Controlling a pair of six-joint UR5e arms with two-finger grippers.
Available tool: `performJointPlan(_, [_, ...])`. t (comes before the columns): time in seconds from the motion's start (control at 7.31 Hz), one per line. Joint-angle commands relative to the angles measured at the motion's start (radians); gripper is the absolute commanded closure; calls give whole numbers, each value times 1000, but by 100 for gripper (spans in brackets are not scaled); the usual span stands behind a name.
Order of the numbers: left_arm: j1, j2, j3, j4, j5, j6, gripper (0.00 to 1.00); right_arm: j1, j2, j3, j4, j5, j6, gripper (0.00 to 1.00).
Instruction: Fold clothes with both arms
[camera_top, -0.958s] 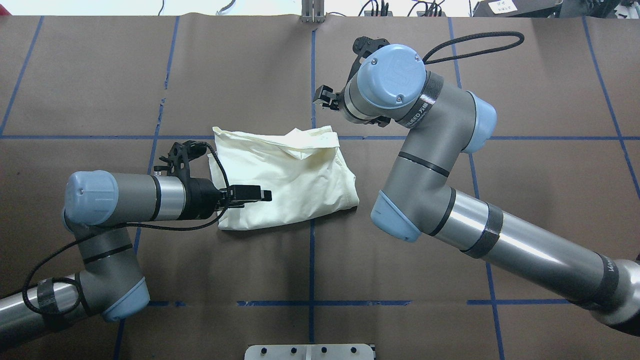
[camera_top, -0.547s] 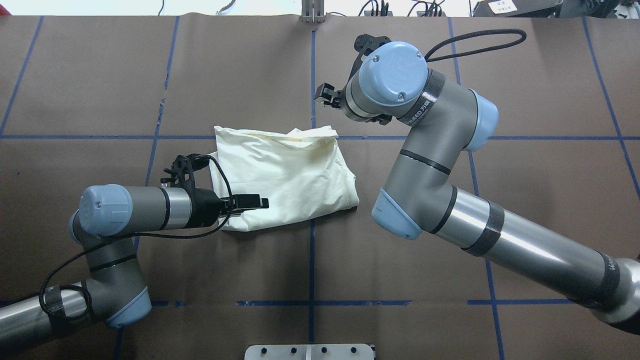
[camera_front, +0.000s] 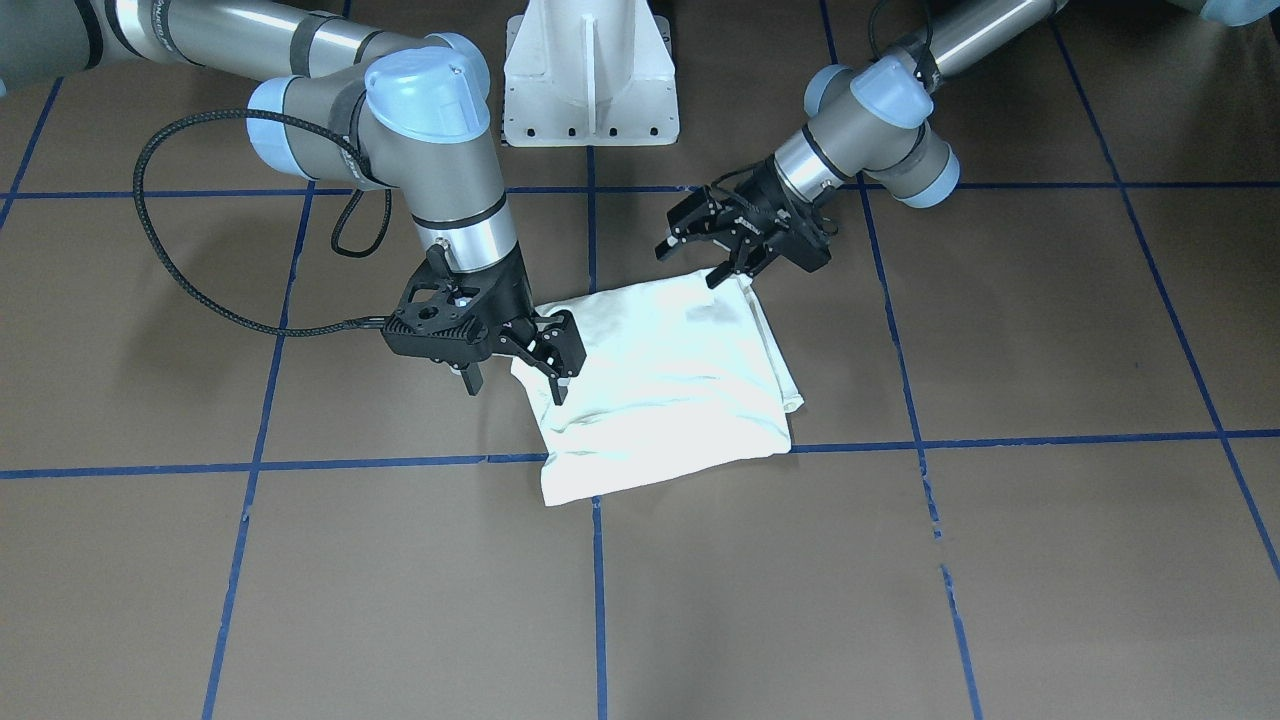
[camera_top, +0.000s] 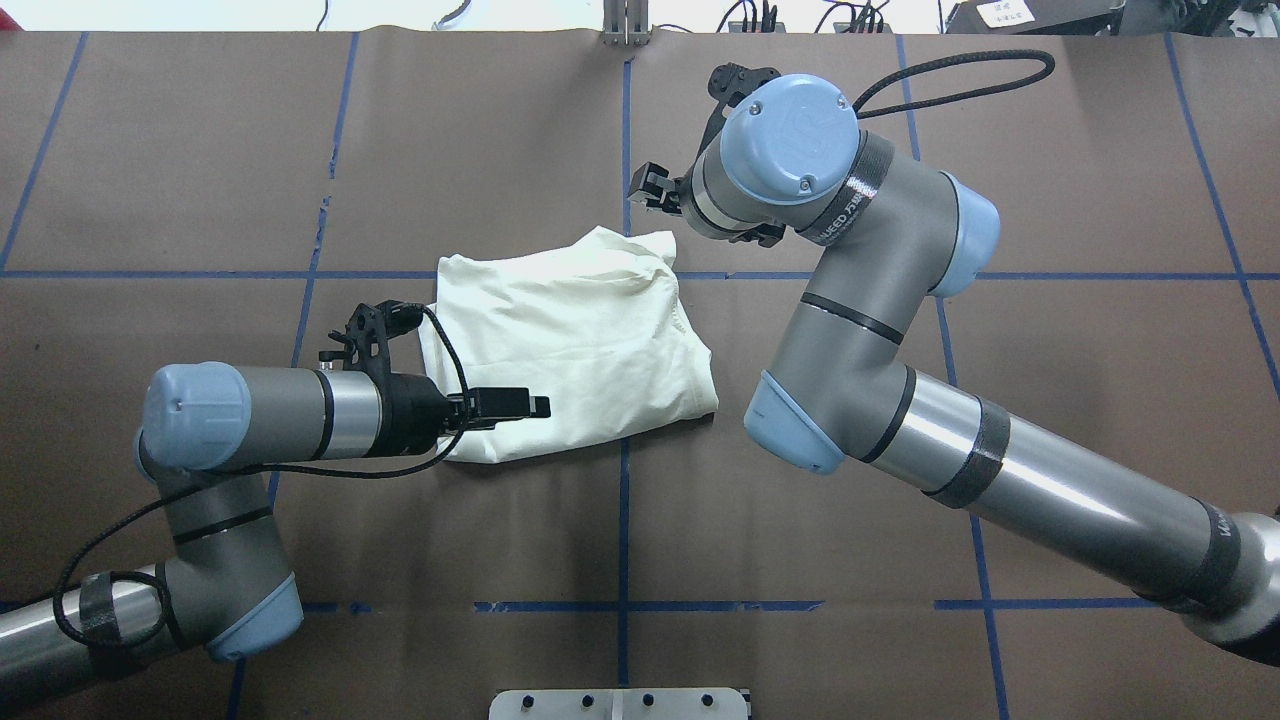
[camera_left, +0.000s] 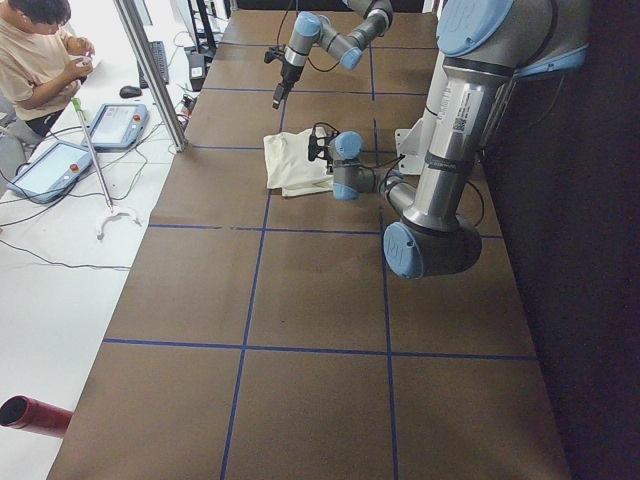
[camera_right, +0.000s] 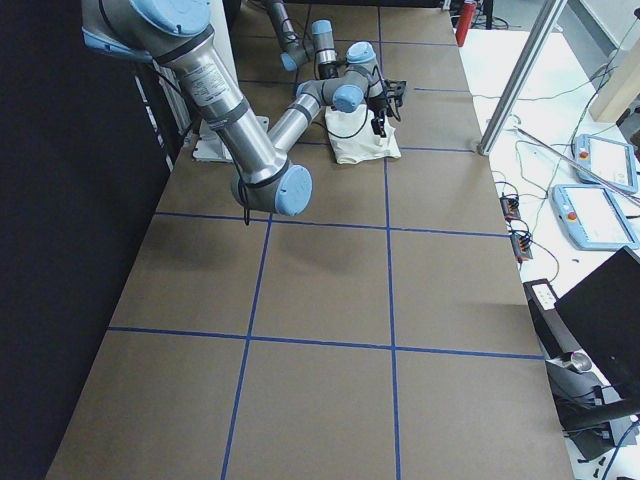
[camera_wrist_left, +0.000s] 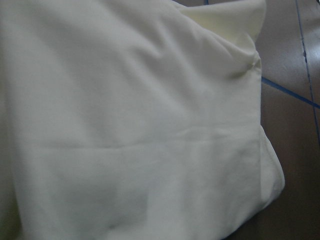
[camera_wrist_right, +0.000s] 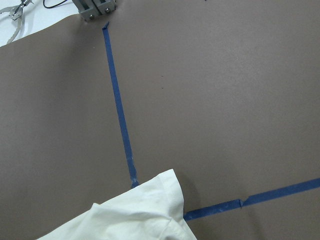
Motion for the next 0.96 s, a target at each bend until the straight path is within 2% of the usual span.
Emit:
performJointPlan(0.0, [-146,-1,-29,8,-161,8,1,-1,11,-3,-3,17,0,0])
performJointPlan(0.14, [-253,-1,-30,46,-266,75,1,-9,31,-22,-6,15,1,0])
performJointPlan(0.27, [-306,-1,-30,120,-297,190,1,-20,50,-57,-8,12,10,0])
performJointPlan(0.55, [-337,19,-25,156,-299,299,1,-58,139,-220,-8,1,-2,0])
performJointPlan(0.82, [-341,28,-32,156,-301,300,1,-109,153,-287,-8,-96,-105,0])
